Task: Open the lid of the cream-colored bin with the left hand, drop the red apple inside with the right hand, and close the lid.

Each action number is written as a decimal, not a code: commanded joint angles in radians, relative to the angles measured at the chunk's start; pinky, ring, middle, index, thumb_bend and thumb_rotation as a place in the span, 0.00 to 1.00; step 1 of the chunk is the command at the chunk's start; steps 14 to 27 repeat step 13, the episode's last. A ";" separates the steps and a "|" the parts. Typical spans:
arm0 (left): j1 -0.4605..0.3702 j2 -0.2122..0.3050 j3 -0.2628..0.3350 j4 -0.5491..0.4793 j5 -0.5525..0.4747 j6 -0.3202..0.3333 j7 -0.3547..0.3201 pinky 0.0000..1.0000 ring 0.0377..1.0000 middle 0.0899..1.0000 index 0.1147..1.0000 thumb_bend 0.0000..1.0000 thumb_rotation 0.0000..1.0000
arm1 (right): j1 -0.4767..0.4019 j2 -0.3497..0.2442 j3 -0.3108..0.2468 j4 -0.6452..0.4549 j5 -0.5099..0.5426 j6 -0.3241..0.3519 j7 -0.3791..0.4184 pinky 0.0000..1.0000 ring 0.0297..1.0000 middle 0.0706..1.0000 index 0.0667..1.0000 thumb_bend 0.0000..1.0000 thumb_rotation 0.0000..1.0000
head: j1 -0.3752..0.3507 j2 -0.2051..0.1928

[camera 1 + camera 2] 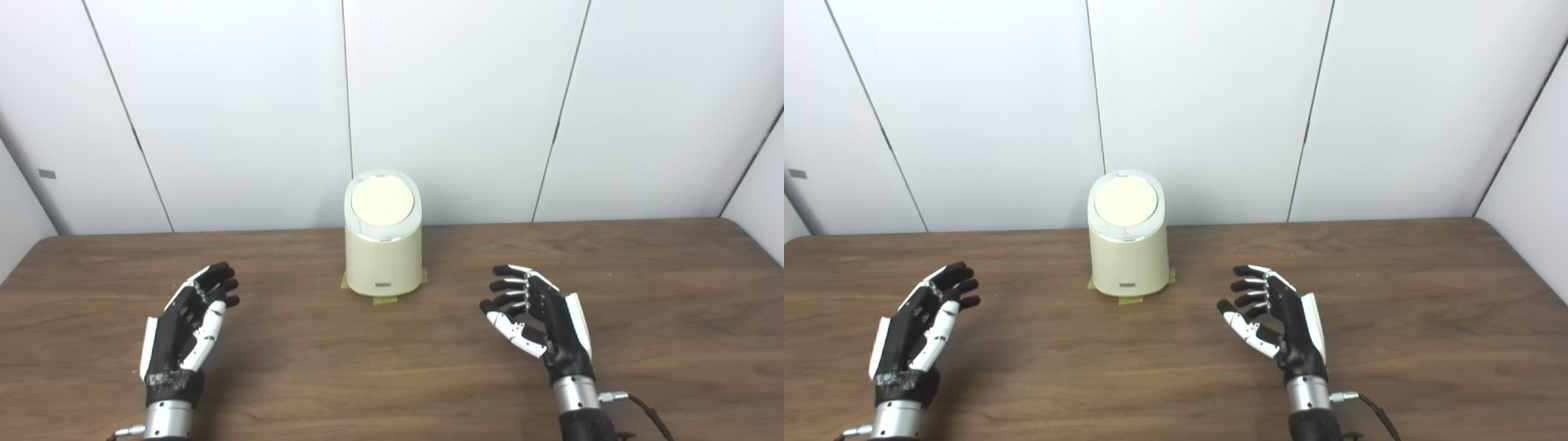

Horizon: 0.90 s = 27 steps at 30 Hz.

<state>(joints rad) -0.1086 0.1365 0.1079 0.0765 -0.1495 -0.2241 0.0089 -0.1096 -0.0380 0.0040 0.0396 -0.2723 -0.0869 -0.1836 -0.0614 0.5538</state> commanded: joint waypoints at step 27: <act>0.027 -0.055 -0.024 0.012 0.096 -0.005 0.004 0.69 0.73 0.71 0.67 0.27 0.38 | -0.037 -0.006 -0.017 -0.035 0.019 0.014 0.003 0.57 0.65 0.66 0.64 0.28 0.25 | 0.009 0.024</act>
